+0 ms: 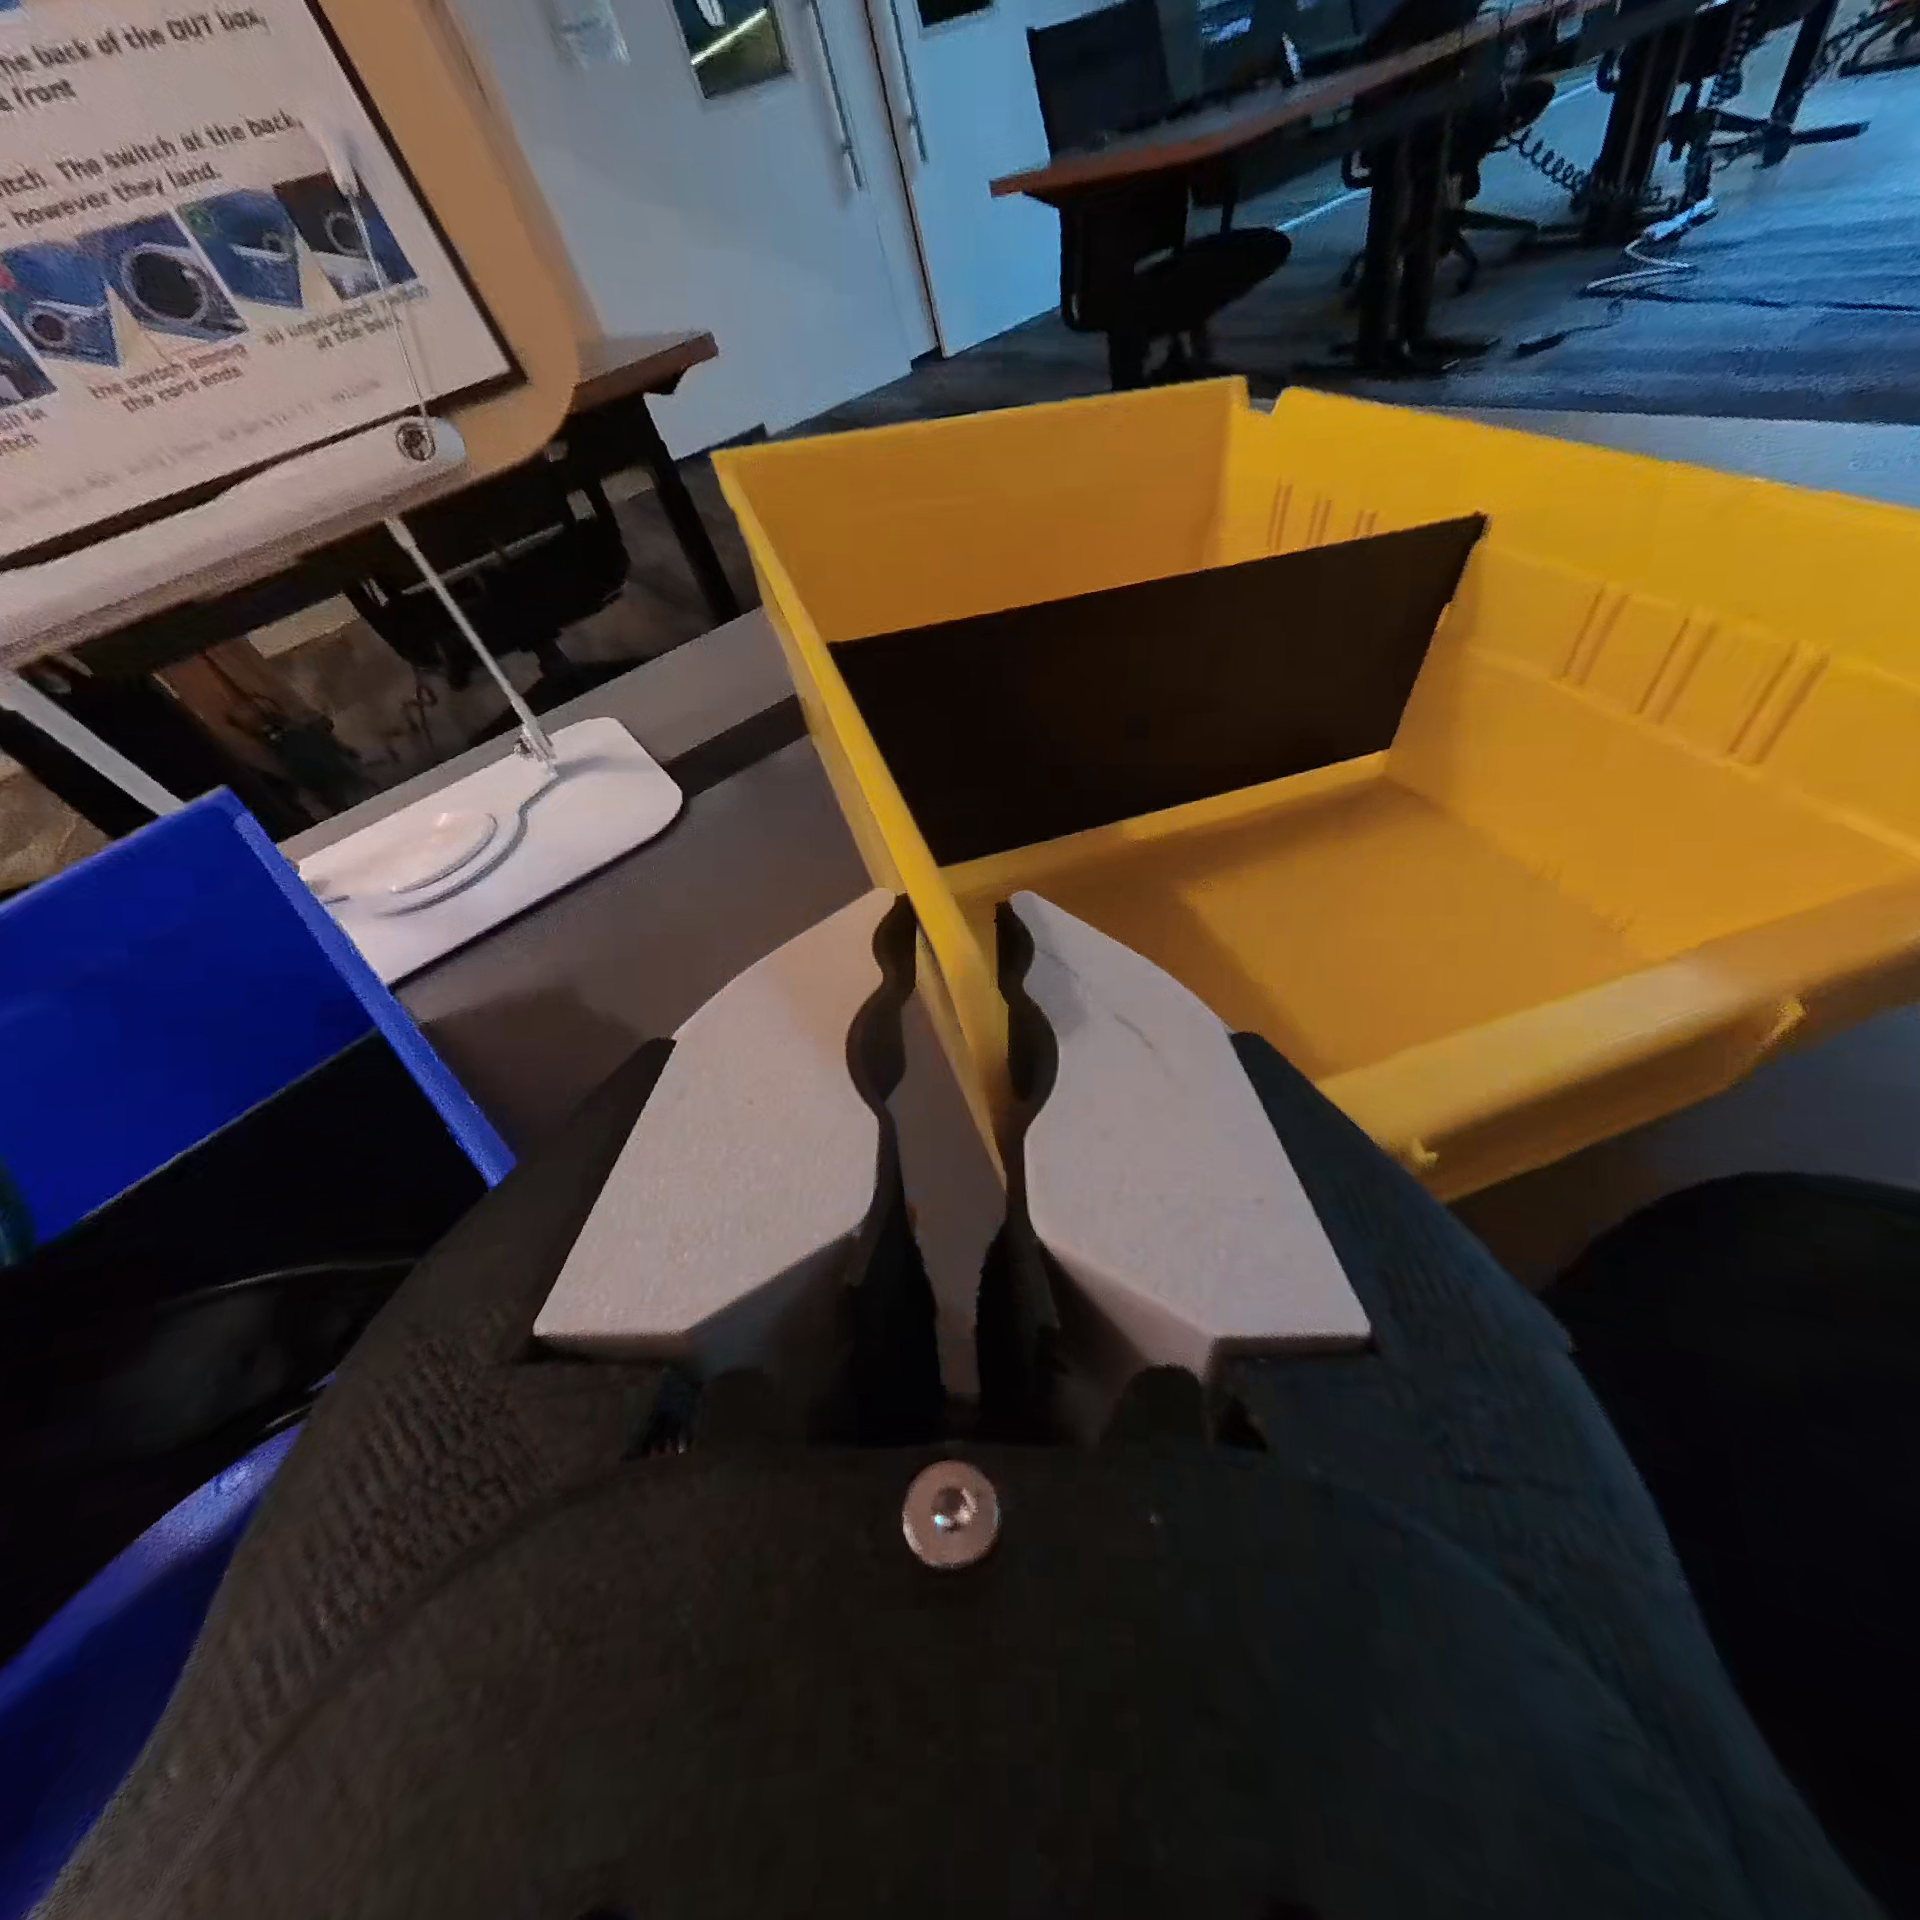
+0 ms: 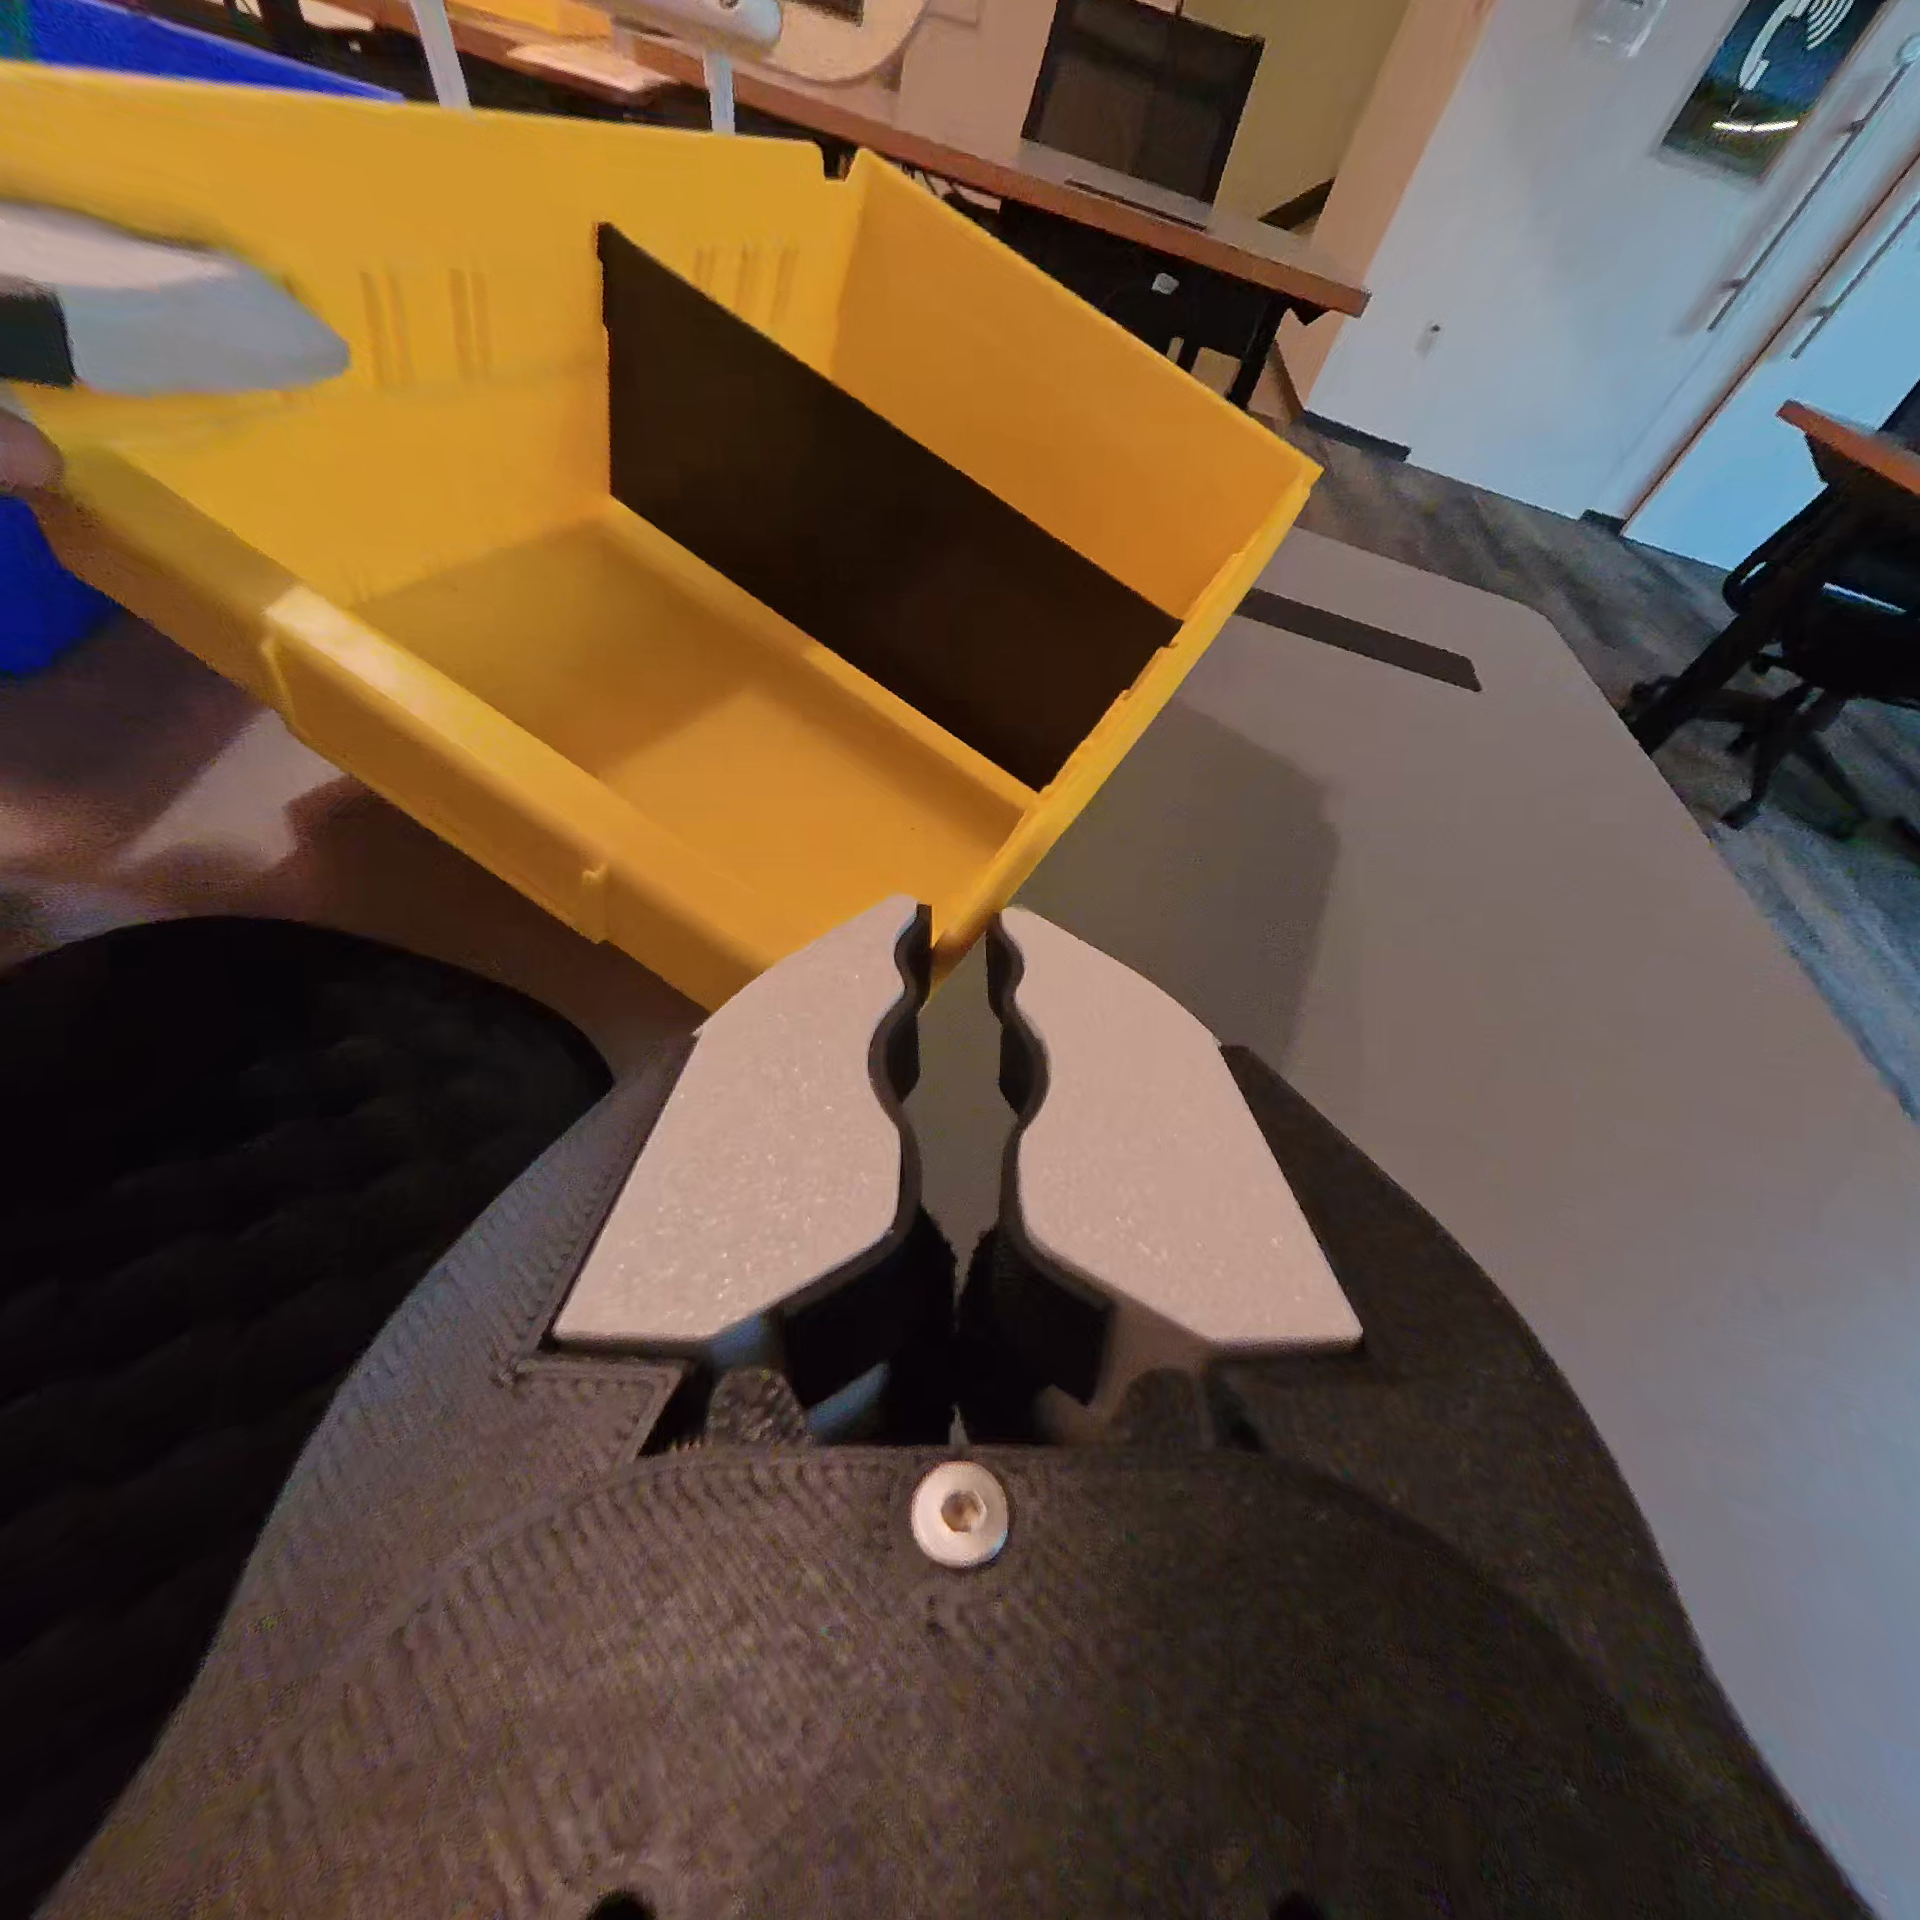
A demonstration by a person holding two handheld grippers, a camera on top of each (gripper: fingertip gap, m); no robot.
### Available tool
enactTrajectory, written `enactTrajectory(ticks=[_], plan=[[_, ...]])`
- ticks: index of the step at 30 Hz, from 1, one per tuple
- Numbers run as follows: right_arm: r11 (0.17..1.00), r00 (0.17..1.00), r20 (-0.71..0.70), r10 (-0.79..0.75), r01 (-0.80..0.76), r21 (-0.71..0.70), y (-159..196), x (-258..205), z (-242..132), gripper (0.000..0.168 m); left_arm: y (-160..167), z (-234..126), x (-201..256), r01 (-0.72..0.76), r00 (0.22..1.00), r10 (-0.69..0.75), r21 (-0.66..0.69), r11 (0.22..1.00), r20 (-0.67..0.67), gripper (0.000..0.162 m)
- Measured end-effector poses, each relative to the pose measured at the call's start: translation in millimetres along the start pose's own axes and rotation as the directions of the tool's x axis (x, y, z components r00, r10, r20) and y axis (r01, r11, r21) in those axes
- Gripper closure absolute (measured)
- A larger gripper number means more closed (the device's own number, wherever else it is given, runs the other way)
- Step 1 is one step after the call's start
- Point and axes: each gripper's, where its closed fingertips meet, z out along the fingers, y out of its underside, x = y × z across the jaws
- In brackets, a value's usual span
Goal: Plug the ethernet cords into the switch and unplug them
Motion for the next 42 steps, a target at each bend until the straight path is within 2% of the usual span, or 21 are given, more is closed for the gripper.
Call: enactTrajectory(ticks=[3, 6, 7, 9, 11, 13, 15, 17, 20, 22, 25, 29, 42], plan=[[1.000, 1.000, -0.018, 0.005, -0.005, -0.002, 2.4, 5.5, -0.8, 0.158, 3.6, -4.6, 10.1, -0.025, 0.996, 0.023, -0.026, 0.999, -0.082, 0.139], [0.999, 0.999, 0.009, 0.045, -0.045, -0.005, 3.1, 10.2, -6.0, 0.159, 15.4, -18.2, 26.9, -0.067, 0.958, 0.019, -0.159, 0.985, -0.288, 0.116], [0.999, 0.999, 0.023, 0.047, -0.047, 0.001, 1.3, 10.7, -9.3, 0.158, 12.6, -27.7, 27.4, -0.058, 0.945, 0.001, -0.163, 0.985, -0.328, 0.108], [0.998, 0.999, 0.006, 0.046, -0.046, 0.049, -10.8, 16.8, -18.2, 0.145, 3.1, -48.6, 14.1, -0.053, 0.942, 0.012, -0.114, 0.992, -0.335, 0.104], [0.995, 0.999, 0.009, 0.037, -0.038, 0.097, -28.6, 16.9, -27.4, 0.144, 5.4, -68.0, -5.6, -0.083, 0.945, 0.048, -0.097, 0.992, -0.323, 0.105], [0.990, 0.995, 0.095, -0.014, 0.000, 0.144, -50.1, -2.4, -31.2, 0.139, 30.6, -80.0, -19.6, -0.148, 0.936, 0.072, -0.199, 0.969, -0.345, 0.105], [0.985, 0.972, 0.218, -0.088, 0.053, 0.161, -65.1, -36.8, -26.6, 0.130, 58.9, -85.8, -23.1, -0.231, 0.913, 0.103, -0.293, 0.928, -0.394, 0.113], [0.988, 0.924, 0.354, -0.146, 0.121, 0.092, -61.4, -77.9, -14.0, 0.124, 69.6, -86.6, -19.8, -0.289, 0.891, 0.151, -0.278, 0.916, -0.428, 0.124], [0.950, 0.839, 0.503, -0.207, 0.296, -0.103, -25.7, -124.0, 8.9, 0.107, 77.3, -85.8, -19.7, -0.317, 0.882, 0.167, -0.294, 0.902, -0.440, 0.127], [0.904, 0.831, 0.481, -0.279, 0.396, -0.160, -10.8, -128.3, 25.7, 0.107, 83.4, -84.0, -31.2, -0.357, 0.890, 0.215, -0.319, 0.878, -0.403, 0.127], [0.882, 0.820, 0.471, -0.324, 0.442, -0.162, -7.9, -130.7, 40.4, 0.112, 104.1, -88.1, -55.6, -0.402, 0.889, 0.249, -0.397, 0.825, -0.384, 0.126], [0.880, 0.806, 0.517, -0.288, 0.436, -0.188, -3.1, -131.8, 41.1, 0.128, 109.6, -108.9, -71.4, -0.333, 0.886, 0.128, -0.422, 0.843, -0.445, 0.137], [0.883, 0.839, 0.477, -0.263, 0.409, -0.232, 14.1, -76.5, 26.7, 0.130, 149.7, -187.1, -159.3, -0.259, 0.919, 0.045, -0.511, 0.820, -0.393, 0.135]])
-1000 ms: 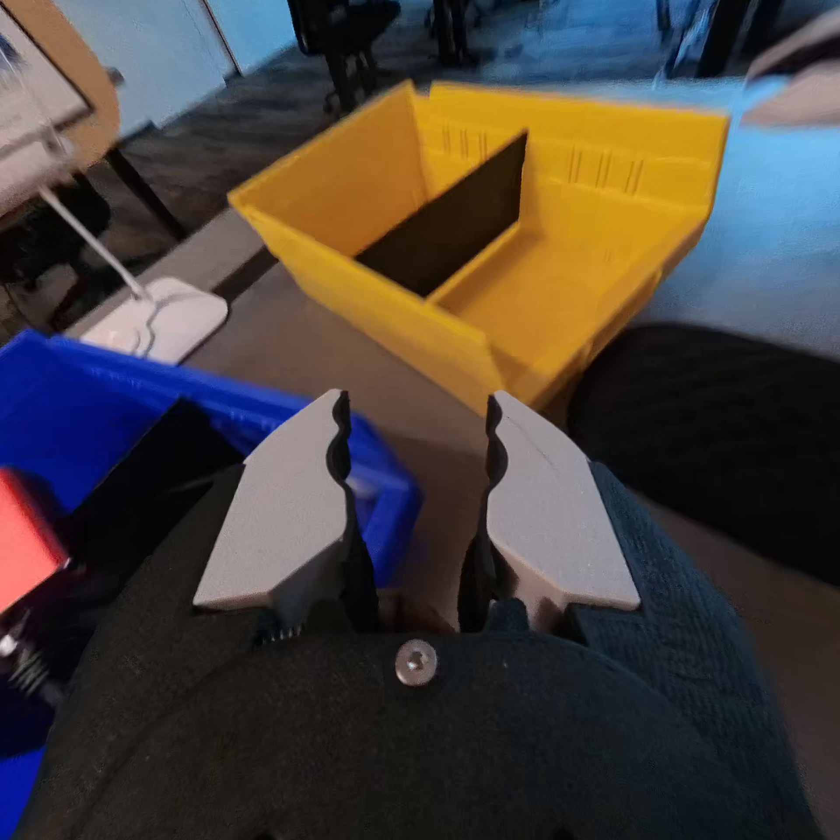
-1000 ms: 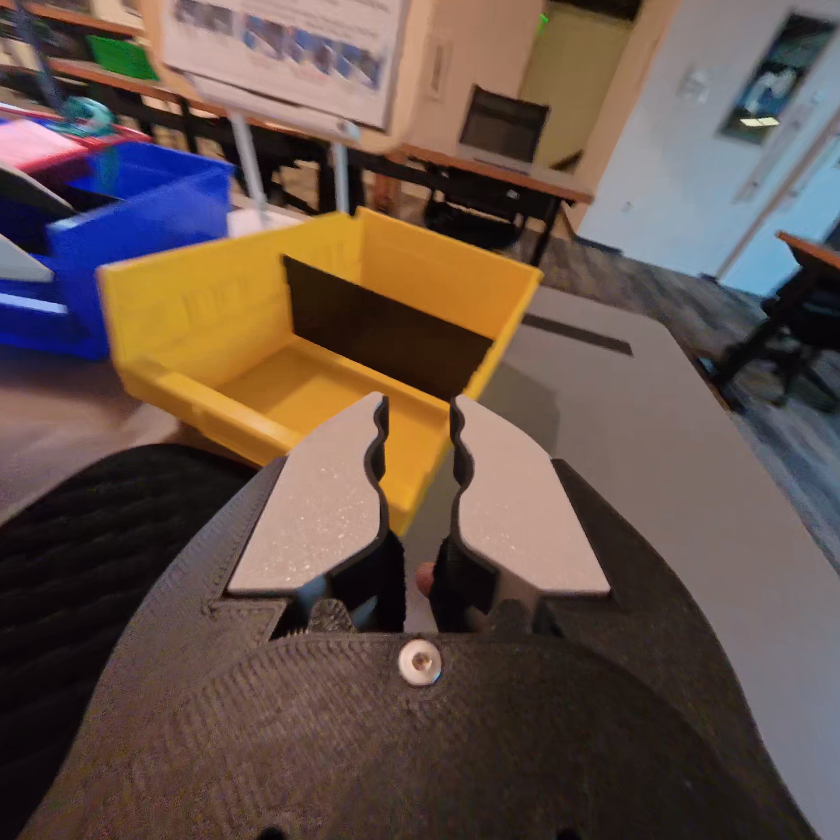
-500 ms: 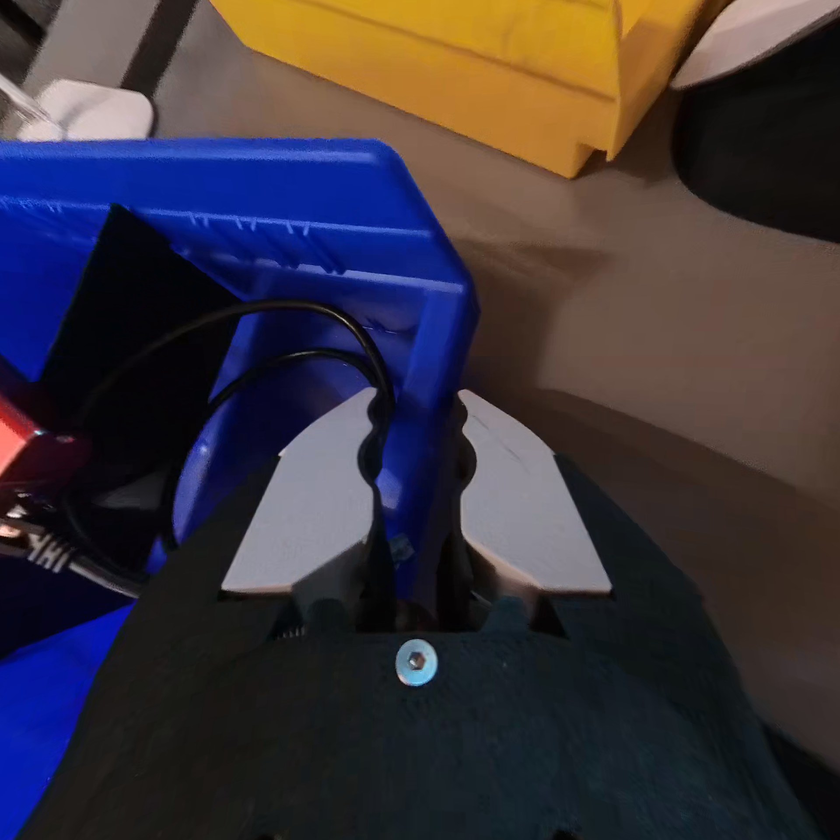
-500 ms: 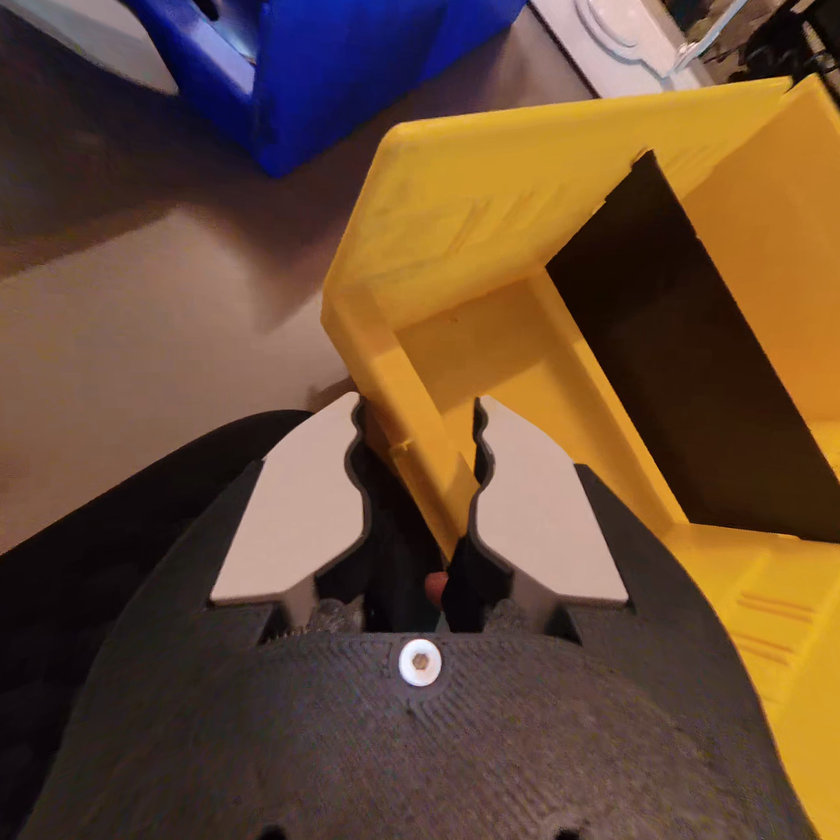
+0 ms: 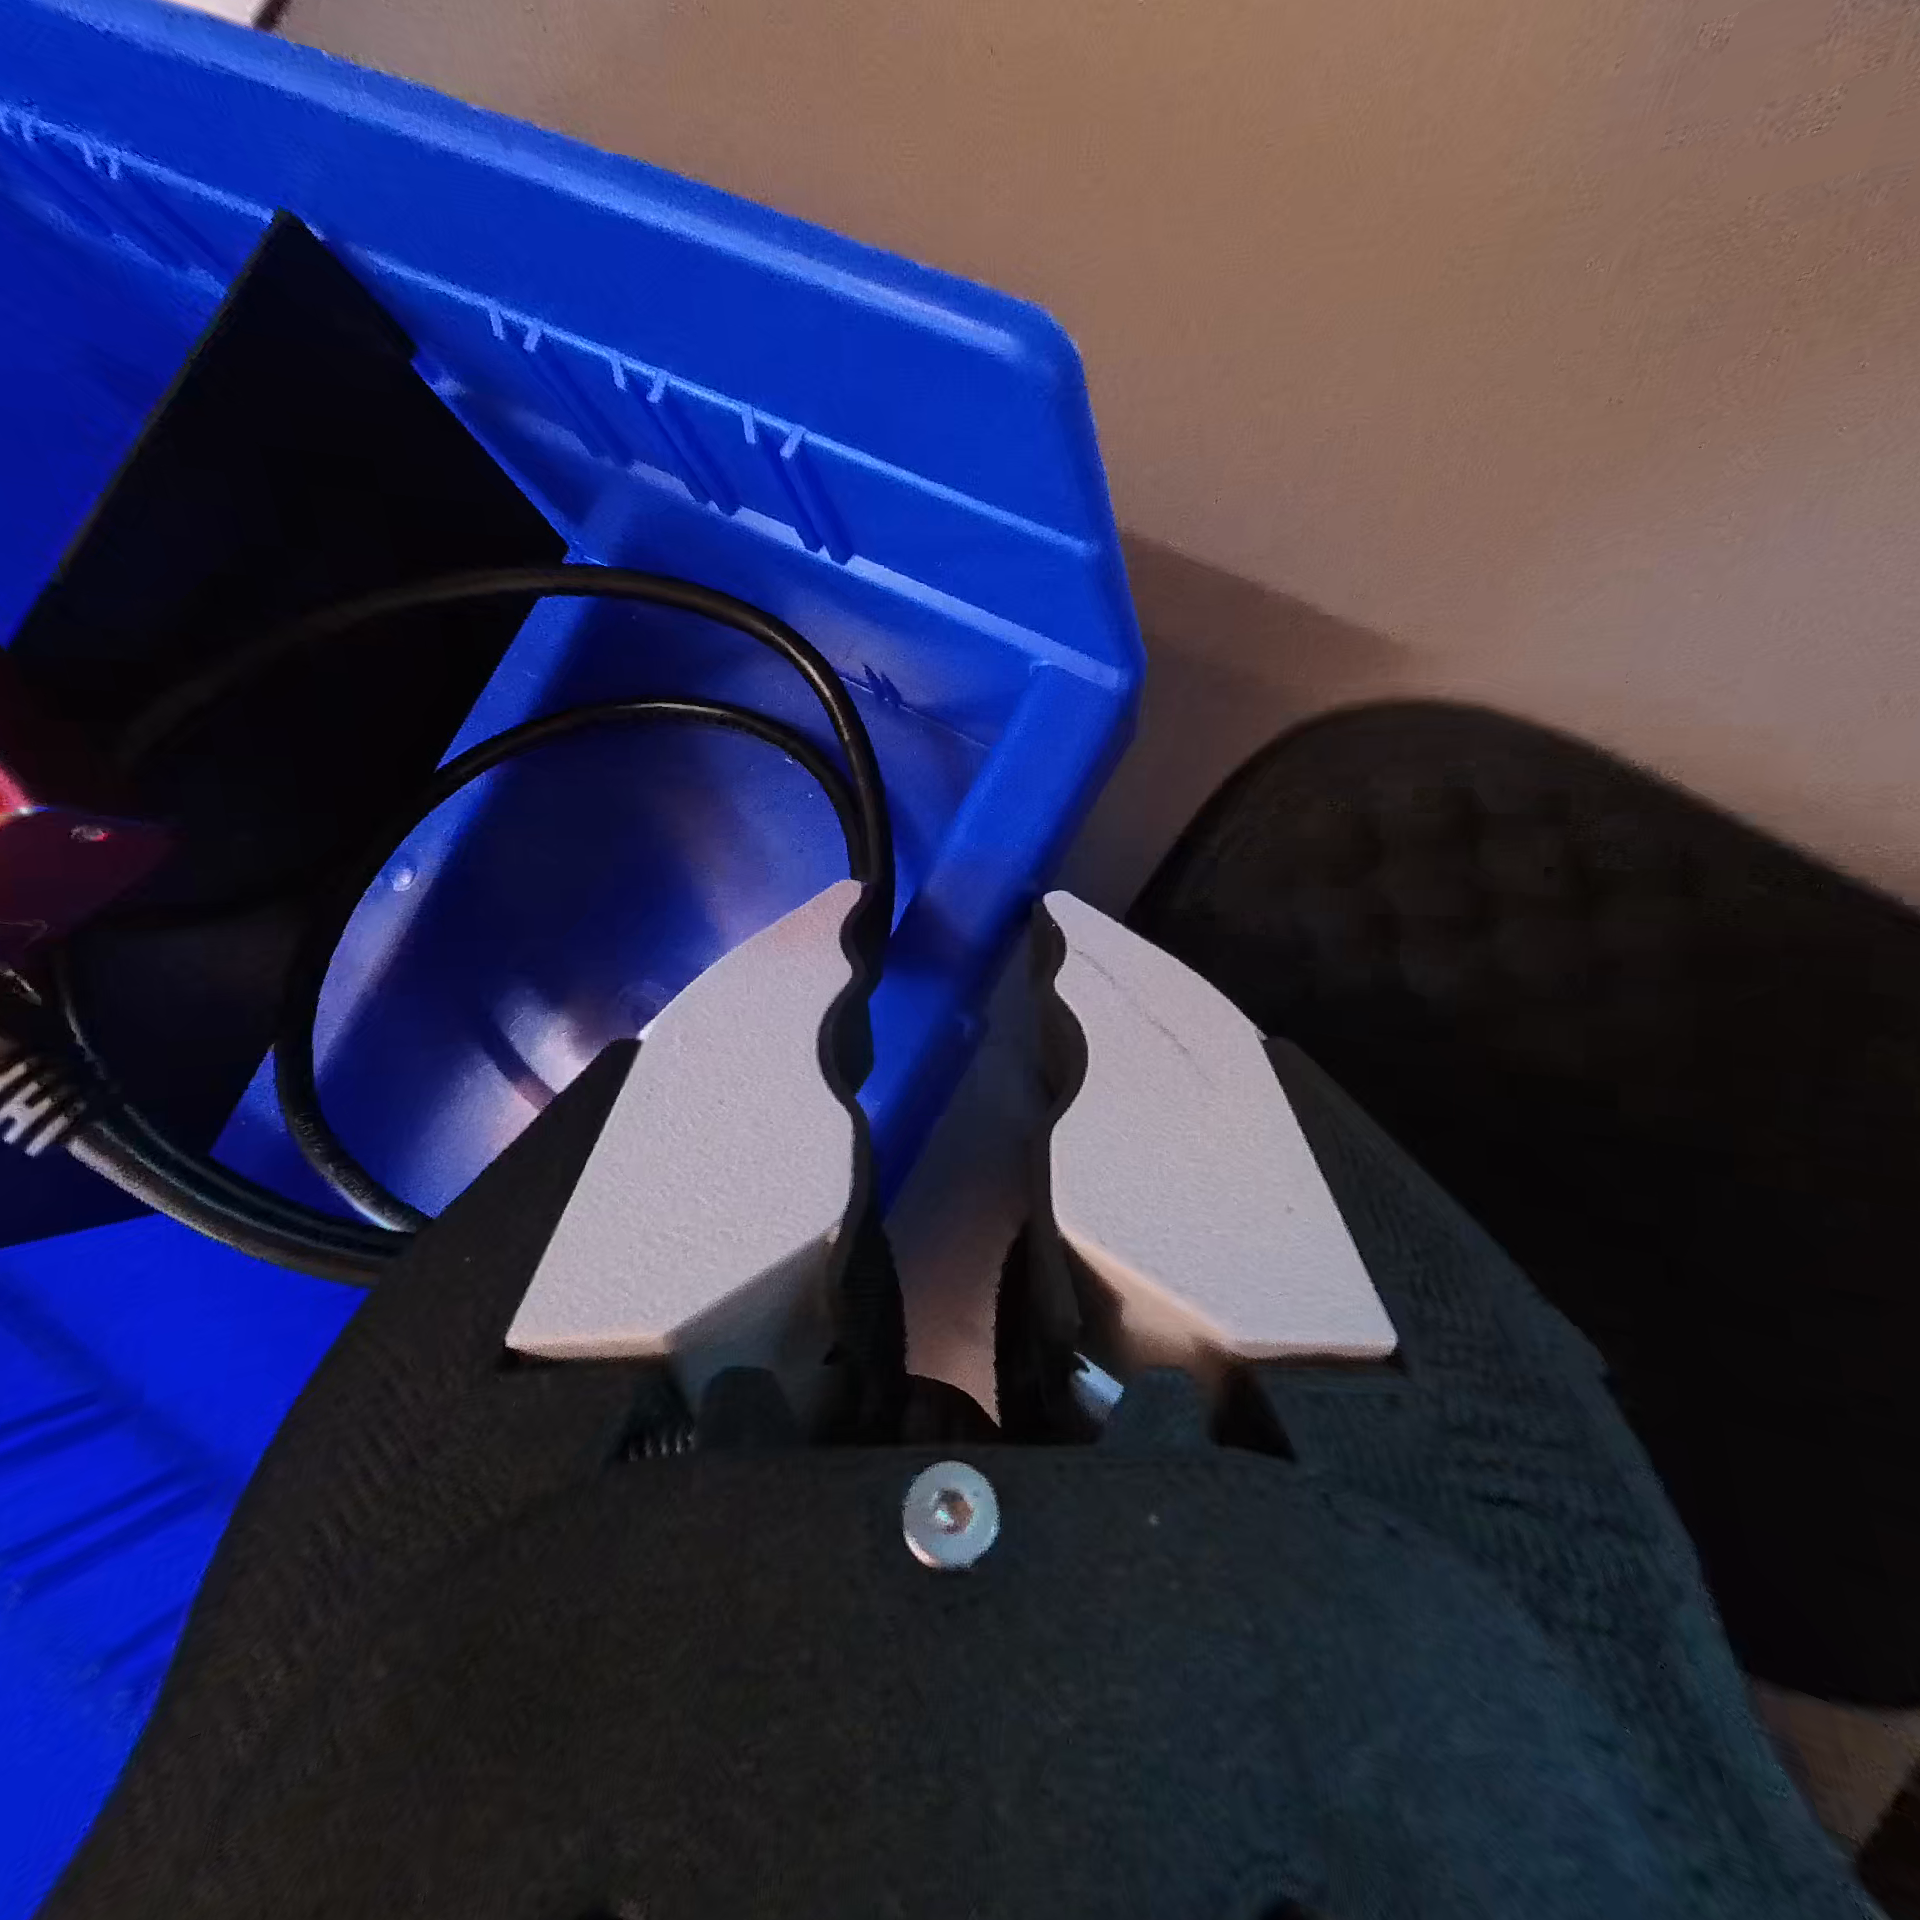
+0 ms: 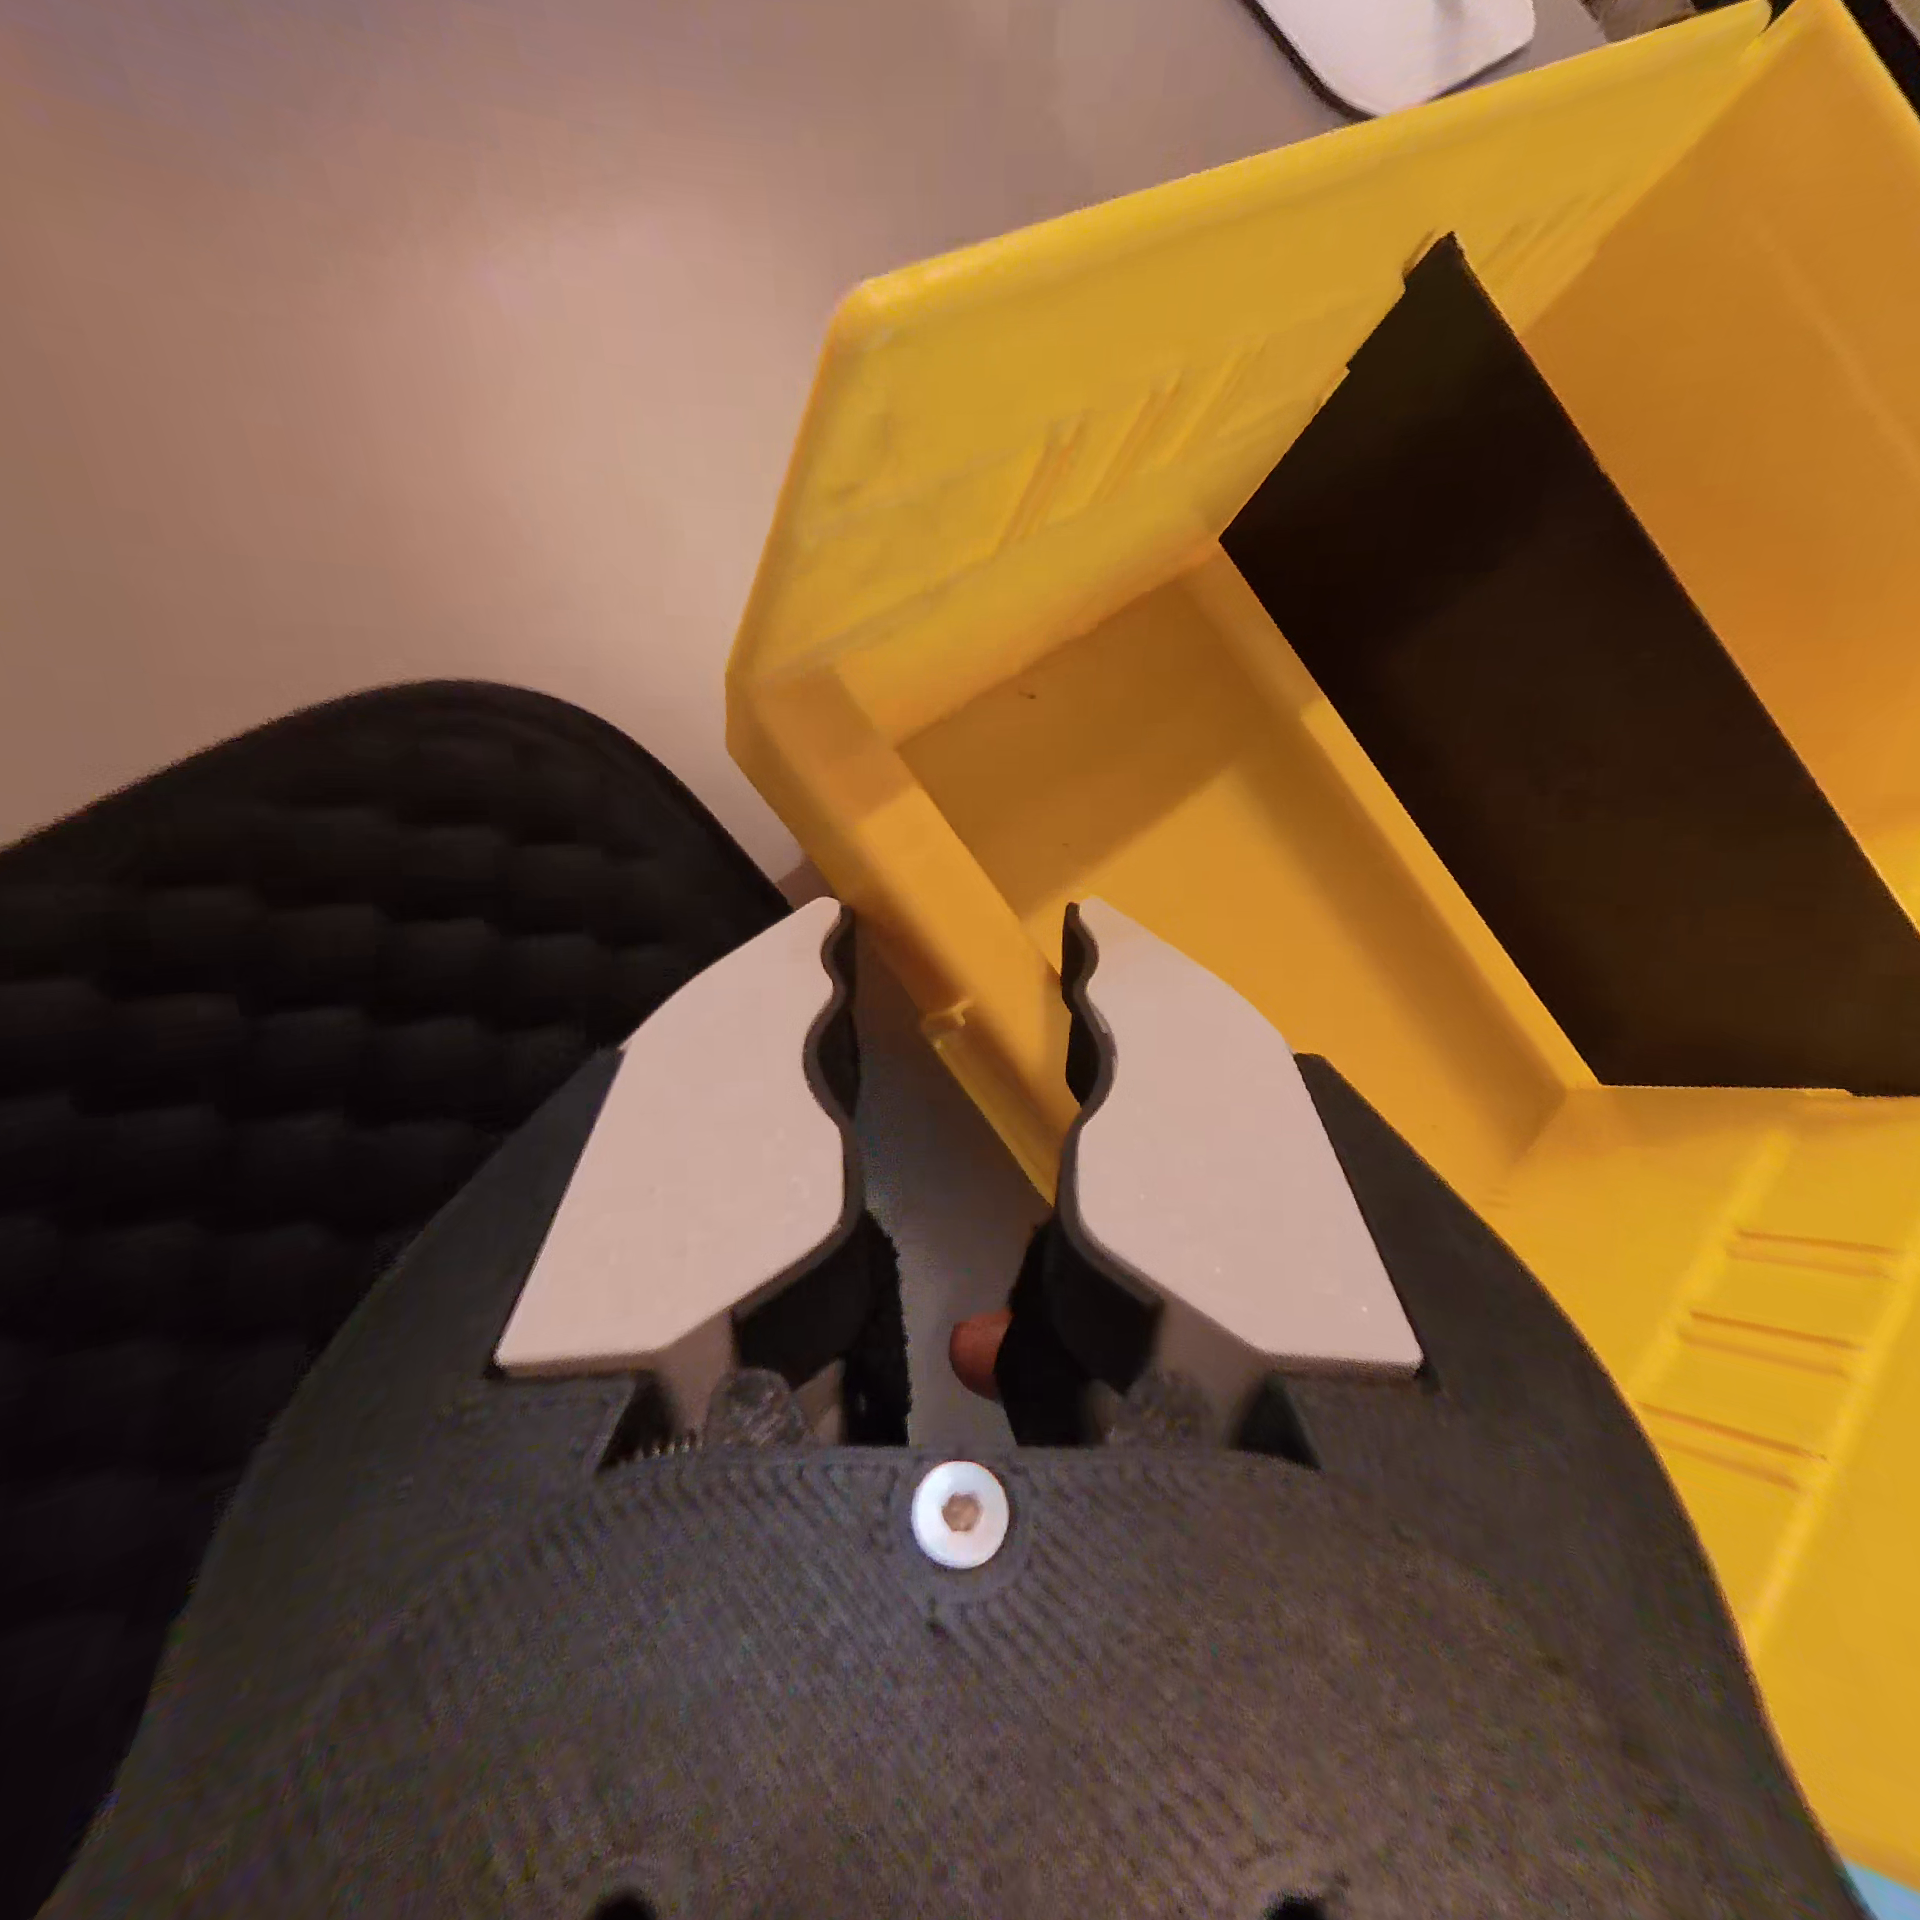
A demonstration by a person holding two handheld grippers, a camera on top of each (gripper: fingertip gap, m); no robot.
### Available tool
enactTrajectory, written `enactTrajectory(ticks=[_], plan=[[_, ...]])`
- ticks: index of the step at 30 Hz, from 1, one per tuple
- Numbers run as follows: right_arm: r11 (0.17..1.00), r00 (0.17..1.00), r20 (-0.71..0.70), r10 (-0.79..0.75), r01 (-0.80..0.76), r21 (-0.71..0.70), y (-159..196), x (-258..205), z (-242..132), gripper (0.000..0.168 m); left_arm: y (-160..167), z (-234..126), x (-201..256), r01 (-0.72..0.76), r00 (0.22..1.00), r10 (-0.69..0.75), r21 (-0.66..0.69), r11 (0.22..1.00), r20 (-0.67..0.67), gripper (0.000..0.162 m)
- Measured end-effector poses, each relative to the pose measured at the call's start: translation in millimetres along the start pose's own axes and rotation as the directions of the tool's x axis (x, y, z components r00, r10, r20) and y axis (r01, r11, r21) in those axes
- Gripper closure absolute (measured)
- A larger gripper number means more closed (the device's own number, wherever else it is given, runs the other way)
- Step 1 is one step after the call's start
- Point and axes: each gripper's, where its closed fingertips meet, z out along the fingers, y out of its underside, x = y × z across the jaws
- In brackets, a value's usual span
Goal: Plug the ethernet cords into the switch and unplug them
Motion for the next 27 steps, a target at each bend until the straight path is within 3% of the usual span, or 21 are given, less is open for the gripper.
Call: enactTrajectory(ticks=[13, 23, 24, 27], plan=[[1.000, 1.000, -0.013, 0.005, -0.005, 0.021, 53.1, 15.8, -46.5, 0.130, 92.0, -72.4, 0.6, -0.037, 0.999, 0.037, -0.012, 0.999, 0.012, 0.135], [1.000, 0.999, -0.027, 0.026, -0.026, 0.002, 75.9, 6.3, -73.9, 0.129, 115.2, -94.5, 15.9, -0.063, 0.997, 0.063, 0.012, 0.998, 0.035, 0.133], [0.999, 0.999, -0.026, 0.033, -0.033, -0.001, 76.2, 5.1, -75.4, 0.128, 115.2, -94.6, 17.4, -0.069, 0.997, 0.069, 0.005, 0.998, 0.032, 0.130], [0.989, 0.997, -0.002, 0.080, -0.079, 0.126, 55.2, 0.5, -86.8, 0.105, 101.0, -104.7, 45.0, 0.015, 0.988, -0.003, 0.076, 0.997, -0.154, 0.093]])
